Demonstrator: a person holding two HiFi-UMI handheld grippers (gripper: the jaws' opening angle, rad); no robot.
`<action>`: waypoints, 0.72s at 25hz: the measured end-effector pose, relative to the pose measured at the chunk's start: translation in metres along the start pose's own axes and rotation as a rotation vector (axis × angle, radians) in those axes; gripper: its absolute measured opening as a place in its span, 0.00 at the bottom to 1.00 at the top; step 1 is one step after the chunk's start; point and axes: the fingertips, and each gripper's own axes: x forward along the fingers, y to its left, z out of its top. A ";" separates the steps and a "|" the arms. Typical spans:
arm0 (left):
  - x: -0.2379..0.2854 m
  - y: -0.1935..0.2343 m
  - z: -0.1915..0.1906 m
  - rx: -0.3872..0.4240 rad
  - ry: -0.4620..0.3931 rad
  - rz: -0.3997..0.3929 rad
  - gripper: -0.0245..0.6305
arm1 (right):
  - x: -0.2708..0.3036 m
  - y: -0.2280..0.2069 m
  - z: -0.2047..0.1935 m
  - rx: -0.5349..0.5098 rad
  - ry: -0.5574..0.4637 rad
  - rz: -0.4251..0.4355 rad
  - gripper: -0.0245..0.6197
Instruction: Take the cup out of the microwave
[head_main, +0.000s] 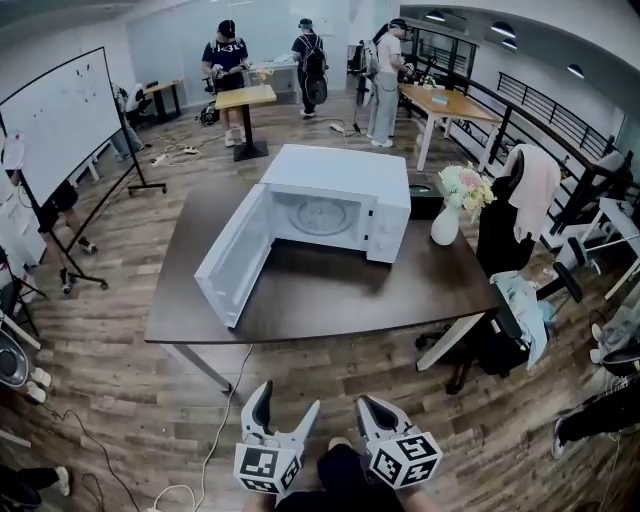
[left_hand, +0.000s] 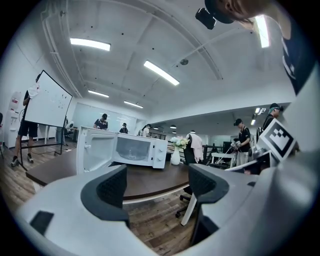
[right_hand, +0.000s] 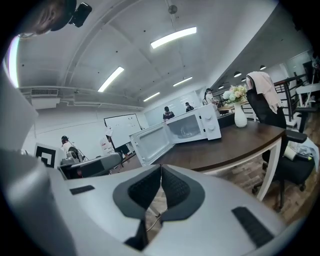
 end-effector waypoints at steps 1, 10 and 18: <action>0.007 0.003 0.003 -0.005 -0.007 0.009 0.60 | 0.005 -0.005 0.004 0.001 0.000 0.002 0.03; 0.066 0.023 0.002 -0.038 -0.009 0.083 0.71 | 0.051 -0.043 0.028 -0.007 0.009 0.045 0.03; 0.115 0.027 0.010 -0.059 -0.029 0.087 0.73 | 0.082 -0.077 0.055 -0.013 -0.001 0.049 0.03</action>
